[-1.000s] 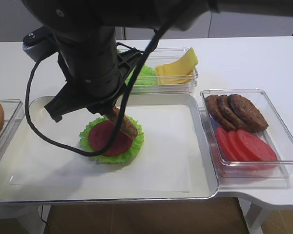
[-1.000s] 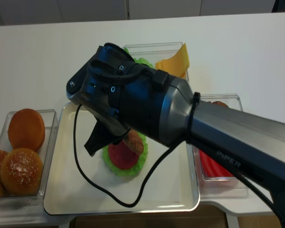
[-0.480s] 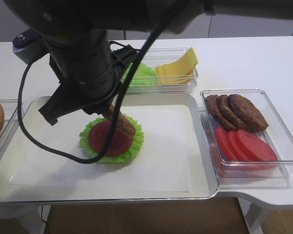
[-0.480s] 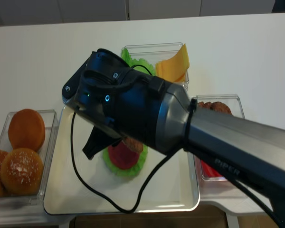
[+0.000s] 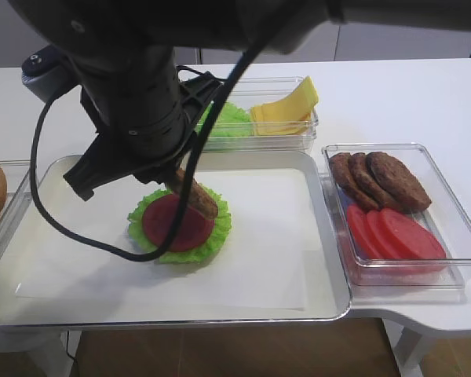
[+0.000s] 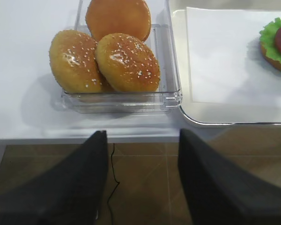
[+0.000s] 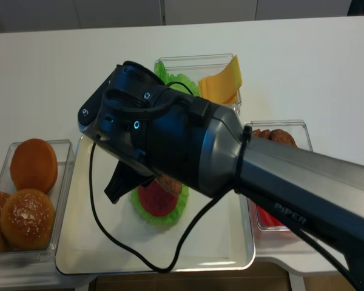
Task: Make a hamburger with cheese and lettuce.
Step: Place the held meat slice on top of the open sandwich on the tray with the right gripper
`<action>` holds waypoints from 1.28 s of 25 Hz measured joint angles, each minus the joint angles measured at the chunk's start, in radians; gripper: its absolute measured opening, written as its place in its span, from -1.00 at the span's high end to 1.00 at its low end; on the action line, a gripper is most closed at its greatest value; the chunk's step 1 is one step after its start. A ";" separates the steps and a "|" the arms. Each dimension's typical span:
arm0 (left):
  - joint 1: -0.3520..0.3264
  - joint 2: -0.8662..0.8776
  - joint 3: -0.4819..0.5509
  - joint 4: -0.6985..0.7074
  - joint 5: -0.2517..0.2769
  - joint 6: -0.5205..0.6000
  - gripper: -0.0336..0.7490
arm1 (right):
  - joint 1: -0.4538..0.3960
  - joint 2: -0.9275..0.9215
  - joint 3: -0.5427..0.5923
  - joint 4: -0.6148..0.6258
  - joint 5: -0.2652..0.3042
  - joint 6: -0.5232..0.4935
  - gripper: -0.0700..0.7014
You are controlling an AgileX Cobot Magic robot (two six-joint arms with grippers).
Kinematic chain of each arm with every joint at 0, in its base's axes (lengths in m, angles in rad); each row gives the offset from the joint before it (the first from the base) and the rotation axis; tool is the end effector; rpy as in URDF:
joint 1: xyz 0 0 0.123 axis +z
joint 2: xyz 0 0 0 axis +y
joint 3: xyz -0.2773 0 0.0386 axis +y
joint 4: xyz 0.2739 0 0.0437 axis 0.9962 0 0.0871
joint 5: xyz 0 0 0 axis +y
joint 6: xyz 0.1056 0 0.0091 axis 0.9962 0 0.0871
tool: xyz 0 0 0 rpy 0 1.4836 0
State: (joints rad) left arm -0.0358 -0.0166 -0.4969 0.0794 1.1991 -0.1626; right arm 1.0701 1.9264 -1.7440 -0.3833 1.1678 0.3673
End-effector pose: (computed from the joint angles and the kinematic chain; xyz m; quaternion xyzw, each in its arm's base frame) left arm 0.0268 0.0069 0.2700 -0.0605 0.8814 -0.0070 0.4685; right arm 0.2445 0.3708 0.2688 -0.3780 0.8946 -0.0399 0.2348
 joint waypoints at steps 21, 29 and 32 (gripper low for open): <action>0.000 0.000 0.000 0.000 0.000 0.000 -0.01 | 0.000 0.035 0.000 0.006 -0.006 -0.003 0.50; 0.000 0.000 0.000 0.000 0.000 0.000 -0.01 | 0.000 0.035 0.000 0.006 -0.006 -0.003 0.37; 0.000 0.000 0.000 0.000 0.000 0.000 -0.01 | 0.000 0.035 0.000 0.006 -0.006 -0.003 0.22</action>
State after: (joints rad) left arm -0.0358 -0.0166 -0.4969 0.0794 1.1991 -0.1626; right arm 1.0701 1.9609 -1.7440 -0.3769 1.1620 0.3647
